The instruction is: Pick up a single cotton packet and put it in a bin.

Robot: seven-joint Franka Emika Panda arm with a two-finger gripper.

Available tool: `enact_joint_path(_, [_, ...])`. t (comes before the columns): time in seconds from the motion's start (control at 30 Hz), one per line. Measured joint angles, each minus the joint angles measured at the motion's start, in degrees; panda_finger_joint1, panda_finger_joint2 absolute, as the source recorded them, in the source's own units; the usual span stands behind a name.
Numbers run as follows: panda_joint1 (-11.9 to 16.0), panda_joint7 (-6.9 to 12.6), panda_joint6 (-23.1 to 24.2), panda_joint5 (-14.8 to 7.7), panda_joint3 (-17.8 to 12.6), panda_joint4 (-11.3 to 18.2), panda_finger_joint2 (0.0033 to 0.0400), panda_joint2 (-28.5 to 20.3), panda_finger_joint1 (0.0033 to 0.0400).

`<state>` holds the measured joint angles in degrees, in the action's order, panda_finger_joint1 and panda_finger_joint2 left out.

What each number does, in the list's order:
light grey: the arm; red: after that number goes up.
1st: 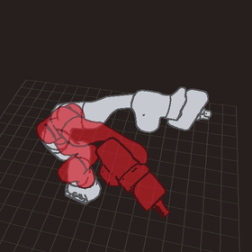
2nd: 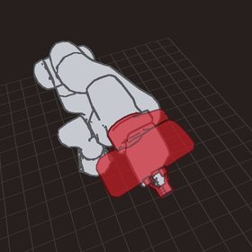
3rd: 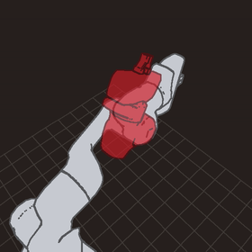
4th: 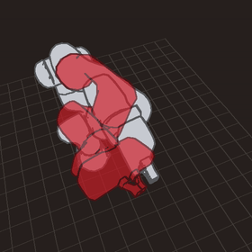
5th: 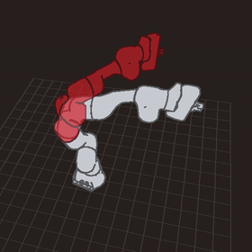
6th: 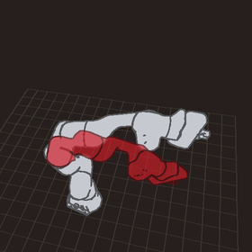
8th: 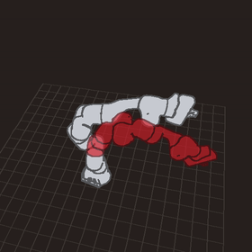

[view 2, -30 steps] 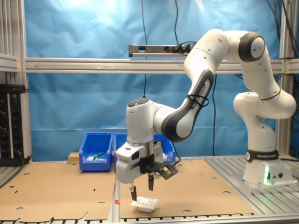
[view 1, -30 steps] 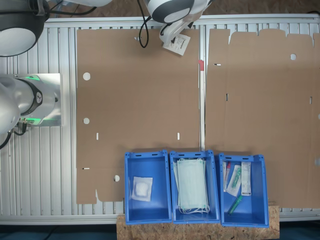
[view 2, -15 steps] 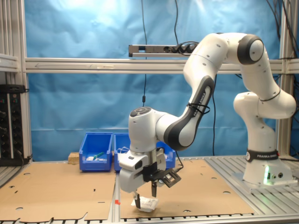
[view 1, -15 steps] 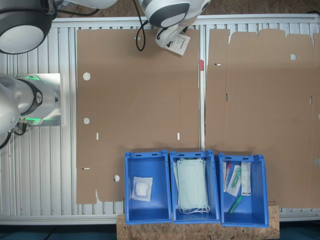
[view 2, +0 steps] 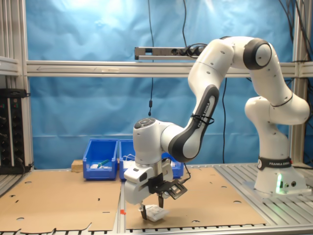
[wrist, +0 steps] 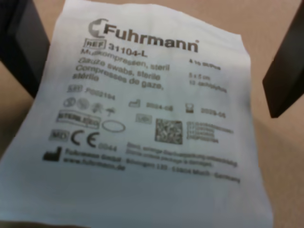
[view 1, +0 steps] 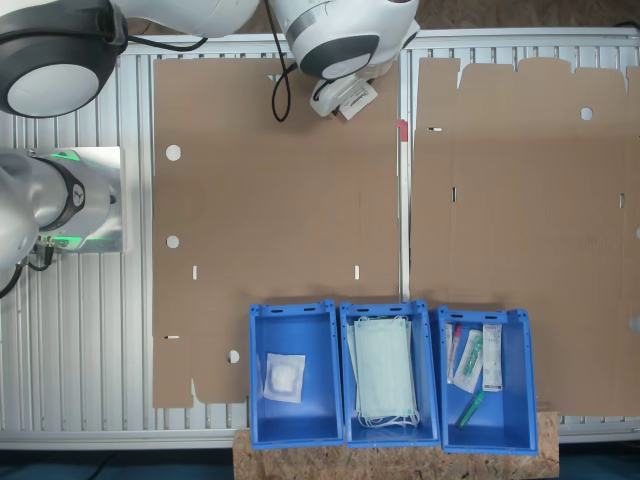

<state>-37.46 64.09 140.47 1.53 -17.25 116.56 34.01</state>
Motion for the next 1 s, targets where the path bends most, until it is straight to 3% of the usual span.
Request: enact_joint_path(1.0, [0.7,0.00,1.0,-0.1,0.0,0.0,0.0400,0.1,0.0400])
